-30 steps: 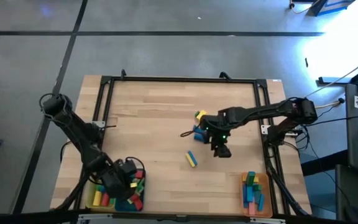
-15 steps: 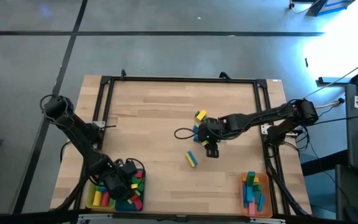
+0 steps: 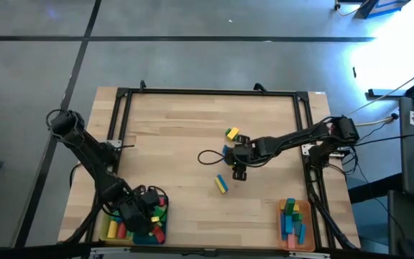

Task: Sort blocks by size
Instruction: Put the blue cylindrical block into the yellow bin

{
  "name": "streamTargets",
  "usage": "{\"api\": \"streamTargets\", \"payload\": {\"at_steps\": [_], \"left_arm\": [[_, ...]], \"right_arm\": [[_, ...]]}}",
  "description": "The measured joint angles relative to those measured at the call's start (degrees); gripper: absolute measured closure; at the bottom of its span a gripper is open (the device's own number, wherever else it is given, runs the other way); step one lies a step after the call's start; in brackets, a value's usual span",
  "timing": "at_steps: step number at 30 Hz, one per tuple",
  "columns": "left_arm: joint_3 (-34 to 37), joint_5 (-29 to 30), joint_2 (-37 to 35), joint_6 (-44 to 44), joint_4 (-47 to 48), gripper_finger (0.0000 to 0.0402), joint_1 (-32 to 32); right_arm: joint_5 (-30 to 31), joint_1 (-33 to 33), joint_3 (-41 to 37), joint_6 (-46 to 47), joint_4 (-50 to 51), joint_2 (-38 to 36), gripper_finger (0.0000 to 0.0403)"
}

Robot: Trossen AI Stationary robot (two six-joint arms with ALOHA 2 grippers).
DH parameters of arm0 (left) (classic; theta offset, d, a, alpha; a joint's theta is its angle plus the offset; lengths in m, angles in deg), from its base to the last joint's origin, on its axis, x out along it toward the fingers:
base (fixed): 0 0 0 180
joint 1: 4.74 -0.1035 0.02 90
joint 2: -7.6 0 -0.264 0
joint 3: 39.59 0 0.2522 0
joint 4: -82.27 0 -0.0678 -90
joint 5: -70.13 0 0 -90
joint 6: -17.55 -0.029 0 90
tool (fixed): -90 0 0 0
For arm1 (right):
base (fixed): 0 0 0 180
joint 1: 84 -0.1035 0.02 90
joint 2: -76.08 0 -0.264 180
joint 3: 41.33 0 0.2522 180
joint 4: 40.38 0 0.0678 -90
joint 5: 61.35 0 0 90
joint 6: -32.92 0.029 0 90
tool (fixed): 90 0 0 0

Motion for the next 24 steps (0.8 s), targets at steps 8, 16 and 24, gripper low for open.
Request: {"api": "streamTargets", "payload": {"at_steps": [8, 16, 24], "left_arm": [[-1.8, 0.2, 0.0, -7.9, 0.1, 0.0203, 0.0], [-1.8, 1.0, 0.0, -10.8, 0.3, 0.0203, -0.1], [-1.8, 1.3, 0.0, -13.6, 0.3, 0.0203, -2.0]], "right_arm": [[1.1, 0.0, 0.0, 3.4, -0.9, 5.1, 0.021], [2.6, 0.0, 0.1, 4.6, -0.9, 9.0, 0.021], [2.0, 0.0, 0.2, 4.6, -1.1, 9.8, 0.0238]]}}
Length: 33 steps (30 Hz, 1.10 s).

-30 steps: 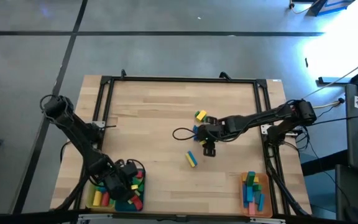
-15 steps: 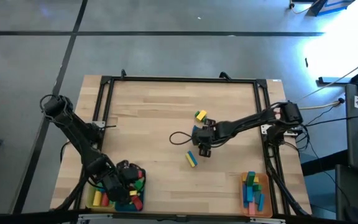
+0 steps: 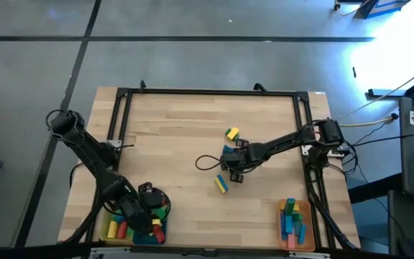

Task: Sort blocks by size
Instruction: Put the blue cylindrical block into the yellow bin

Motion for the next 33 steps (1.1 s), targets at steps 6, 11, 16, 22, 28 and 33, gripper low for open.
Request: {"api": "streamTargets", "payload": {"at_steps": [6, 11, 16, 22, 28, 33], "left_arm": [[0.0, 0.0, 0.0, 2.4, -1.4, 0.0203, -2.5], [0.0, 4.8, 0.0, -2.3, -2.5, 0.0203, -4.9], [0.0, 14.4, 0.1, -8.5, -3.0, 0.0203, -7.1], [0.0, 20.5, 0.1, -16.4, -3.9, 0.0203, -9.4], [0.0, 24.3, 0.2, -31.8, -12.1, 0.0203, -11.2], [0.0, 26.3, 0.2, -44.9, -20.9, 0.0203, -13.3]], "right_arm": [[-1.5, 0.0, 0.0, -0.2, -0.1, 0.0, 0.027], [-5.0, 0.1, 1.9, -0.2, 1.0, 0.3, 0.027], [-12.9, 0.0, 6.0, -1.4, 0.9, 0.5, 0.0267], [-21.2, 0.0, 11.4, -4.3, -0.1, 0.4, 0.0256], [-24.2, 0.0, 15.4, -5.2, -4.0, 0.3, 0.0263], [-24.2, 0.0, 17.4, -5.2, -5.5, 0.3, 0.0259]]}}
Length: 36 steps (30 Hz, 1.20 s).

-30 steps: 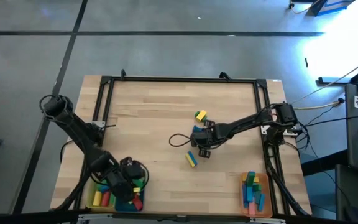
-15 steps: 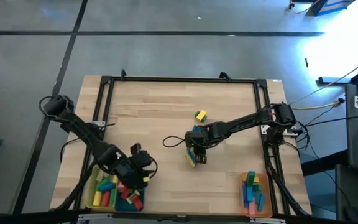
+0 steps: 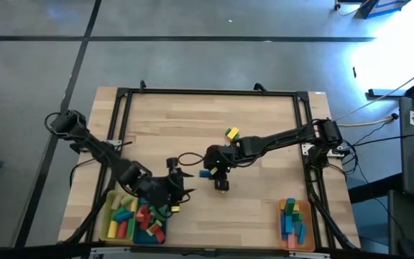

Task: Sort blocks by size
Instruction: Put the blue cylindrical block into the yellow bin

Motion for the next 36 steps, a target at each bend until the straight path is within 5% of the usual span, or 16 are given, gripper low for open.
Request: {"api": "streamTargets", "payload": {"at_steps": [11, 23, 29, 36], "left_arm": [[0.0, -0.9, 0.0, -14.2, -9.0, 0.0203, -4.6], [0.0, 0.5, -5.8, -6.6, -4.6, 0.0208, -0.3], [0.0, 9.3, -13.3, 4.9, 6.8, 0.0233, 3.1], [1.9, 11.0, -14.9, 10.5, 7.2, 0.0247, 2.0]], "right_arm": [[0.0, 0.0, 0.3, 5.1, -4.7, 0.0, 0.0259], [1.3, 0.0, 0.2, 1.5, -8.7, -0.8, 0.026], [7.1, 0.0, 0.2, -4.9, -8.5, -5.9, 0.026], [14.3, -0.1, 0.2, -13.9, -8.6, -15.0, 0.026]]}}
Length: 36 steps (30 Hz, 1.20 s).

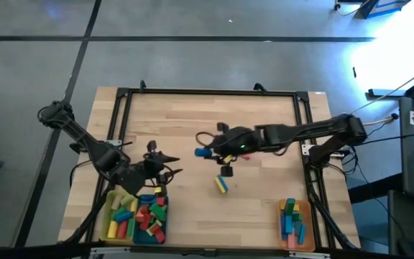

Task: Sort blocks by size
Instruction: Put the blue cylindrical block into the yellow bin

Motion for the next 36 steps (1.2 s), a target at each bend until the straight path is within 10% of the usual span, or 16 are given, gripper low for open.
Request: {"api": "streamTargets", "payload": {"at_steps": [10, 16, 27, 36], "left_arm": [[5.2, 1.4, 0.1, -5.5, -10.5, 0.0245, -4.7], [8.6, 0.2, 0.3, -2.0, -13.6, 0.0245, -7.6], [17.5, -1.9, 8.4, -5.0, -46.9, 0.0244, -8.3], [17.6, -8.2, 22.5, -15.1, -72.6, 0.0244, -12.4]], "right_arm": [[2.8, 0.0, -0.8, 0.1, 14.7, -10.9, 0.026], [3.8, 0.0, -14.0, 8.5, 15.1, -19.5, 0.026], [-0.3, 0.0, -49.2, 11.7, -59.1, -20.5, 0.026], [-7.5, 0.0, -47.3, 10.9, -69.0, -10.0, 0.026]]}}
